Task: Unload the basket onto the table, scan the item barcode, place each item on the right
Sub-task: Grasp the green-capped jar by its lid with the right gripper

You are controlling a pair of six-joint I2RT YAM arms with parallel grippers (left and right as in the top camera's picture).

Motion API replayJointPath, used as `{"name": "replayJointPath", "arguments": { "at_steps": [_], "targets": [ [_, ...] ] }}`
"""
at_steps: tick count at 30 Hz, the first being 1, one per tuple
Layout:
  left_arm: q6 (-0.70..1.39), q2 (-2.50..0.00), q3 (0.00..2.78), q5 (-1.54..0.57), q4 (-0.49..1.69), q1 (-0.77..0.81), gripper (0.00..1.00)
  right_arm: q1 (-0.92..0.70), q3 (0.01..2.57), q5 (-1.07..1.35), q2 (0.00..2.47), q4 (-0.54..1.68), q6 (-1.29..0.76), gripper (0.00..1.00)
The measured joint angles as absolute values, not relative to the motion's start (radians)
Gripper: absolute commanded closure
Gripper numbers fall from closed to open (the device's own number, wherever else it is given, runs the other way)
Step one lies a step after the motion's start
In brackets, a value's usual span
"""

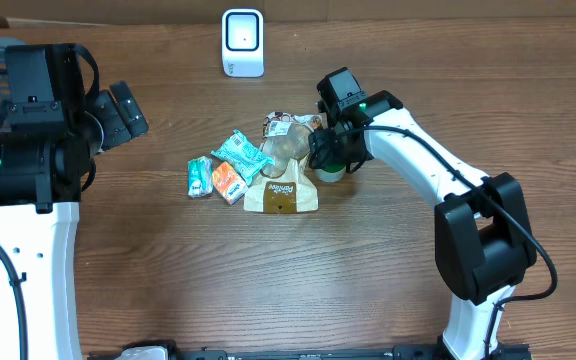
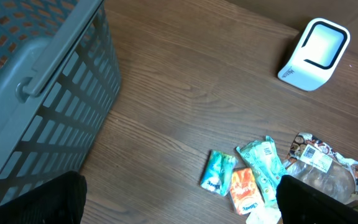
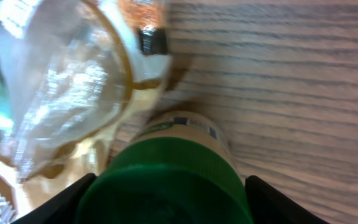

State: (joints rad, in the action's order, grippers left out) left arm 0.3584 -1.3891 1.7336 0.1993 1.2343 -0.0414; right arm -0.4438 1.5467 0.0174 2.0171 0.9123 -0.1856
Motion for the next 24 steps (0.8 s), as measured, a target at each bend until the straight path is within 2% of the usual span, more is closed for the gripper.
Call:
{"name": "replayJointPath", "arguments": {
  "at_steps": [7,12,19,21,22,24],
  "targets": [
    [0.358,-1.389,1.734,0.199,1.234,-0.041,0.01,-0.439,1.549,-0.009,2.017,0.944,-0.196,0.34],
    [0.358,-1.389,1.734,0.199,1.234,-0.041,0.0,-0.439,1.556,-0.022,2.017,0.984,-0.117,0.38],
    [0.358,-1.389,1.734,0.199,1.234,-0.041,0.0,-0.439,1.589,-0.035,2.019,1.087,0.071,0.37],
    [0.358,-1.389,1.734,0.199,1.234,-0.041,0.01,-0.439,1.6,-0.035,2.019,1.1,0.128,0.32],
    [0.358,-1.389,1.734,0.199,1.234,-0.041,0.01,-0.439,1.605,-0.035,2.019,1.101,0.147,0.23],
    [0.358,-1.389,1.734,0.199,1.234,-0.041,0.0,-0.439,1.613,-0.037,2.019,1.1,0.183,0.0]
  ]
}}
